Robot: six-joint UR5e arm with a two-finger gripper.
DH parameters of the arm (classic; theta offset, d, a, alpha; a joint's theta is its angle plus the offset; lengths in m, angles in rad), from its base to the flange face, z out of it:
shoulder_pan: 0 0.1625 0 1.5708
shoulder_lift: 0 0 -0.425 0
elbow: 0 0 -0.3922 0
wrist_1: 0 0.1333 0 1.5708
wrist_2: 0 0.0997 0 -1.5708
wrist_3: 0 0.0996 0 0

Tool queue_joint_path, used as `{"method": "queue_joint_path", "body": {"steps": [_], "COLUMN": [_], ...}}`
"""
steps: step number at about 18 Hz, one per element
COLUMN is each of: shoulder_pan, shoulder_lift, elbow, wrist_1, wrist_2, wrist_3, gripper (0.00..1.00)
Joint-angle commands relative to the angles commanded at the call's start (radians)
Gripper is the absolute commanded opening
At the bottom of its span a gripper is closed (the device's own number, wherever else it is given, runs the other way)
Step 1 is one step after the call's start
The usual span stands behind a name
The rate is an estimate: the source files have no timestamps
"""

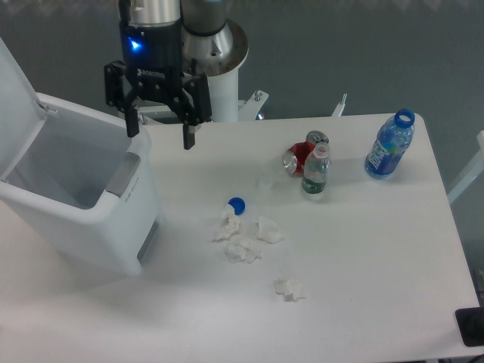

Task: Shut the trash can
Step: 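Raise the gripper up and away from the table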

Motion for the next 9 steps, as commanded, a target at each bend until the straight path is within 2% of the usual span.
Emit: {"method": "queue_joint_path", "body": {"steps": [5, 9], "shoulder_pan": [0.008, 0.009], "shoulder_lift": [0.000, -0.008], "elbow": [-0.017, -0.038], "wrist_1": [-0.006, 0.005], "wrist_2": [0.054, 0.178], "wrist_3": [0.000, -0.003], "gripper": [1.00, 1.00]}}
